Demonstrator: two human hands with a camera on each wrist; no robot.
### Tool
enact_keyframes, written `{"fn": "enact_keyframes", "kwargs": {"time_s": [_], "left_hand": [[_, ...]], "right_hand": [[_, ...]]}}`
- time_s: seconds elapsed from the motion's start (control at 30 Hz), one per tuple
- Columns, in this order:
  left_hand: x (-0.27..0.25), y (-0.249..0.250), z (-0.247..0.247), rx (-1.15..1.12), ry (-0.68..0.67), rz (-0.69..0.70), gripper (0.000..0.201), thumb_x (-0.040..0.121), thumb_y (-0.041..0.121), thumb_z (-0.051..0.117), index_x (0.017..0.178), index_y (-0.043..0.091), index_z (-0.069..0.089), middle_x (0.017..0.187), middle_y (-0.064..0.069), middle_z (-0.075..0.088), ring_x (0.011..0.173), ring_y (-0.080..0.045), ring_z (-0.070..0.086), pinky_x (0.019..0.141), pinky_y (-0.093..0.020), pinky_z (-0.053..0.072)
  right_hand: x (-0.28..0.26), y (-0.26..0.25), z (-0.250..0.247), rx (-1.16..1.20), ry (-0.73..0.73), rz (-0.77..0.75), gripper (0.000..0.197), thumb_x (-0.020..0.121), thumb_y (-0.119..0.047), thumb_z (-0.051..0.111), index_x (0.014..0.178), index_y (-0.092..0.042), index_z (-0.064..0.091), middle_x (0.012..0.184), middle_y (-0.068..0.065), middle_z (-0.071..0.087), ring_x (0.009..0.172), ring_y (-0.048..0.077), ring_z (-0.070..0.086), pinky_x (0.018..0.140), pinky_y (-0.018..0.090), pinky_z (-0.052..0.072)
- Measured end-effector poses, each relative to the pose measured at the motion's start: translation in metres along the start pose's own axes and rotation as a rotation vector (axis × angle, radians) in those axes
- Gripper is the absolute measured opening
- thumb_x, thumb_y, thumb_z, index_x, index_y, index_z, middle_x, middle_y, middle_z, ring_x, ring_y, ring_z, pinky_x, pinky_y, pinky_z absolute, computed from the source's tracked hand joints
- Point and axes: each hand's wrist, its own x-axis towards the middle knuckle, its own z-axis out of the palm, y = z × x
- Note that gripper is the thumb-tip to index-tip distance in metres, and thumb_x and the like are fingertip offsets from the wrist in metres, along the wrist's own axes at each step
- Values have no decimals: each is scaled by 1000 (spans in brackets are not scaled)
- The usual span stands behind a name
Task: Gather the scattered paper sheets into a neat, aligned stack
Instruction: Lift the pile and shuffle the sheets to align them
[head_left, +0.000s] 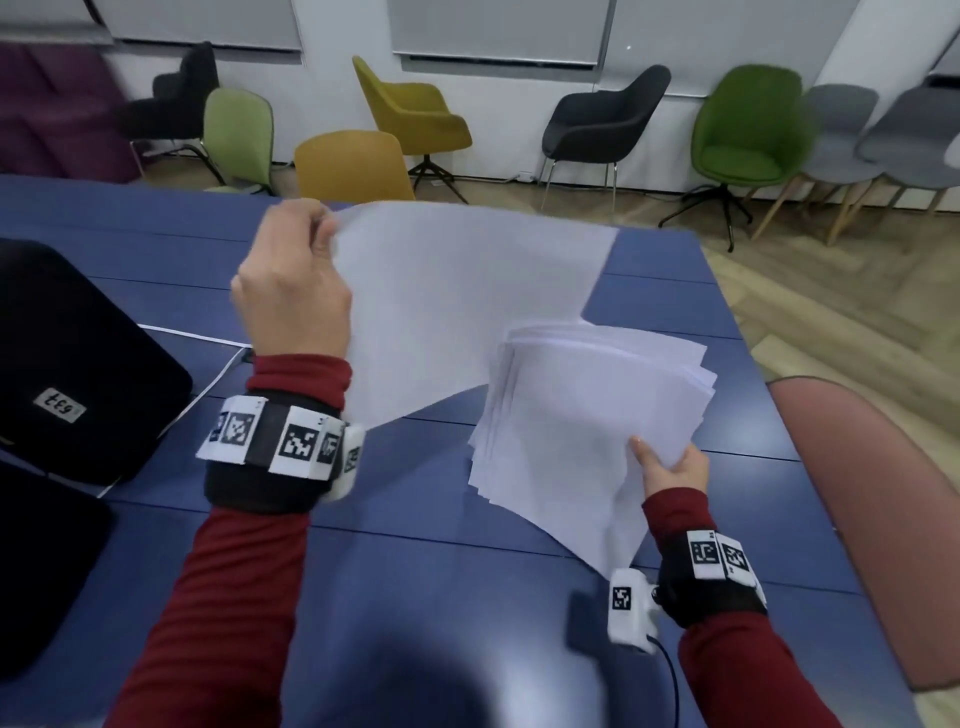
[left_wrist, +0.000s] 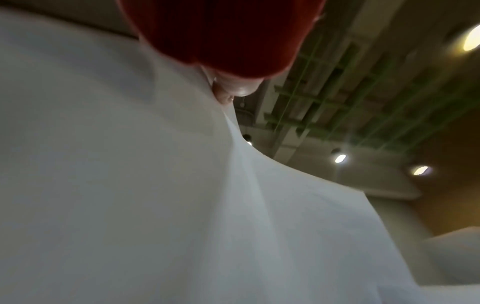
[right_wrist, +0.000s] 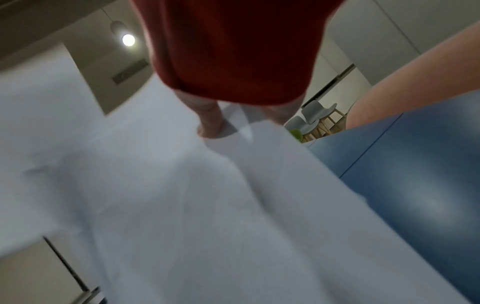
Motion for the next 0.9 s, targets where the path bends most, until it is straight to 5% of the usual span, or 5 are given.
{"fn": "enact_keyframes", "kwargs": {"time_s": [0.17,0.33,0.5,0.7,0.9], "left_hand": [[-10,-50,-7,135,-170,-9,23,89,13,42,98,8,63,96,-13,70,83,-37,63,72,-41,49],[-29,-47,-3,147,-554,173,20,80,7,50,92,10,66,92,-11,73,79,-37,67,71,-42,50],[-39,-7,19,15,-745,332,12,79,18,60,77,11,70,114,-8,69,99,-34,62,84,-43,50],[-41,59,45,16,-818,612,19,69,37,74,60,21,66,150,-8,37,136,-29,38,111,-53,25],[-34,86,61,-102,-909,541,24,72,28,74,69,8,61,99,-11,65,79,-32,61,66,-35,46]], "right_hand": [[12,3,-11,-33,208,-33,59,71,-36,67,120,-5,57,121,20,62,116,32,58,105,46,43],[4,-49,-14,-93,134,-178,31,84,-8,62,114,0,61,98,4,61,94,16,58,85,17,43],[4,-63,-5,-61,-7,-239,30,77,-16,67,106,-11,66,93,5,67,88,21,65,94,40,52],[-7,-74,6,41,-293,-256,23,80,9,63,102,5,61,73,-10,67,59,-19,60,61,-2,44],[-17,-74,9,99,-457,-233,22,86,4,57,104,-7,61,88,-6,65,70,-12,66,68,9,51]]}}
